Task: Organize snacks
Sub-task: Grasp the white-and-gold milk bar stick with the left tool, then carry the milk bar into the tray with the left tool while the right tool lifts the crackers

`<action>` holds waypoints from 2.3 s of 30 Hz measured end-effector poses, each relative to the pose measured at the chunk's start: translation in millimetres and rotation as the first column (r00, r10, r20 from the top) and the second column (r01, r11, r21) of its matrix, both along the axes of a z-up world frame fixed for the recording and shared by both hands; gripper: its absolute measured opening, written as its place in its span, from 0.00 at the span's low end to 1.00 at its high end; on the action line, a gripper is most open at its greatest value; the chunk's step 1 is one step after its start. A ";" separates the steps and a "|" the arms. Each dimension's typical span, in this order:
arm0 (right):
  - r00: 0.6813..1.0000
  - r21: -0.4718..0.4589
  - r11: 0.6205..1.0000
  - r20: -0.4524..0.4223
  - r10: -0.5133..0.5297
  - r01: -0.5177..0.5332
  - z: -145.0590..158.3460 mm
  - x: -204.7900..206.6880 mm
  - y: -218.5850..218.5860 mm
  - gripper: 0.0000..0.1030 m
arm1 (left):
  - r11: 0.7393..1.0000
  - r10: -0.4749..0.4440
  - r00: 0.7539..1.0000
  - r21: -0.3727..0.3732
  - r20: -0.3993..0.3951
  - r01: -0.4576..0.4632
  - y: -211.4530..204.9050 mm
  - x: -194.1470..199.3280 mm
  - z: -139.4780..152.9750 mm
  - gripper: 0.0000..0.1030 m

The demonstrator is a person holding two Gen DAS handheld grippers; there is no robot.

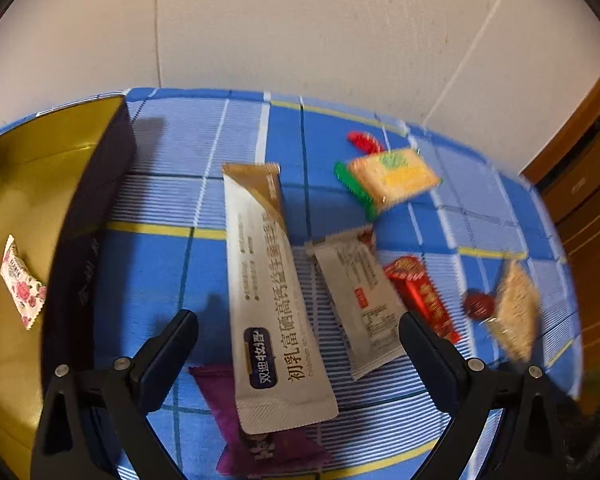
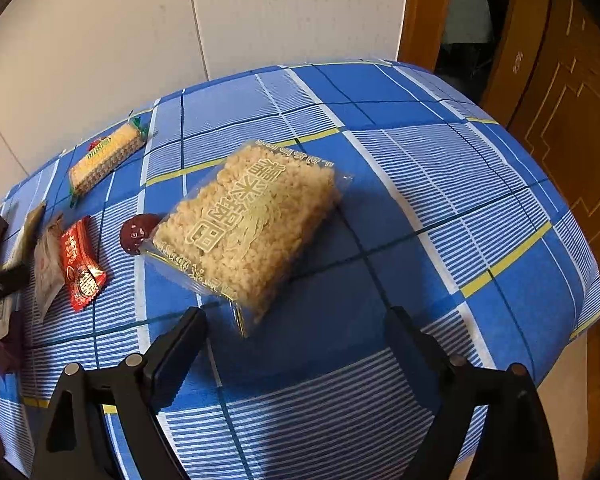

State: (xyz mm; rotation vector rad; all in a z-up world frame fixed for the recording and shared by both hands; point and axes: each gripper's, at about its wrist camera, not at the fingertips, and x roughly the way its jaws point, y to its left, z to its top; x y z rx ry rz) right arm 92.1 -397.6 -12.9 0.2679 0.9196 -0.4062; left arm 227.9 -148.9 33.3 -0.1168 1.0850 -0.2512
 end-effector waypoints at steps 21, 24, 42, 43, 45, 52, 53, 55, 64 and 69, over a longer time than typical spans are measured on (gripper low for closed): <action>0.996 0.127 0.992 0.091 0.004 -0.016 4.8 -3.3 -16.4 0.89 | 0.992 -0.037 0.999 0.122 -0.017 0.039 -5.7 28.1 -14.2 0.39; 0.990 0.175 0.984 0.141 -0.010 -0.015 8.9 -3.0 -21.2 0.89 | 0.986 -0.056 0.998 0.156 -0.011 0.057 -4.1 24.6 -13.1 0.37; 0.995 0.025 0.998 0.072 -0.067 0.065 10.7 62.6 1.2 0.81 | 0.989 -0.120 0.986 0.097 0.114 0.110 24.7 -21.3 10.8 0.31; 0.995 0.029 0.998 0.075 -0.063 0.061 10.8 59.4 0.4 0.80 | 0.989 -0.122 0.986 0.097 0.115 0.112 24.3 -23.4 10.6 0.31; 0.995 0.036 0.998 0.083 -0.055 0.052 10.7 51.8 -2.1 0.80 | 0.989 -0.127 0.984 0.087 0.127 0.116 23.1 -27.7 11.9 0.31; 0.984 0.178 0.981 0.143 -0.109 0.083 10.2 26.3 -21.7 0.80 | 0.994 -0.105 0.983 0.025 0.150 0.103 27.0 -37.4 22.5 0.30; 0.982 0.190 0.978 0.146 -0.116 0.088 10.0 24.0 -23.4 0.80 | 0.994 -0.109 0.981 0.021 0.158 0.107 27.5 -39.2 25.2 0.30; 0.979 0.206 0.973 0.151 -0.135 0.102 10.5 20.6 -28.7 0.80 | 0.993 -0.118 0.977 0.014 0.179 0.117 29.5 -42.9 31.5 0.30; 0.974 0.231 0.967 0.168 -0.152 0.111 11.0 18.5 -33.2 0.79 | 0.995 -0.037 0.978 -0.084 0.207 0.055 63.8 -44.6 51.7 0.30; 0.975 0.248 0.965 0.181 -0.132 0.085 10.4 13.6 -24.7 0.79 | 0.993 0.036 0.976 -0.114 0.216 -0.012 95.5 -38.1 57.5 0.30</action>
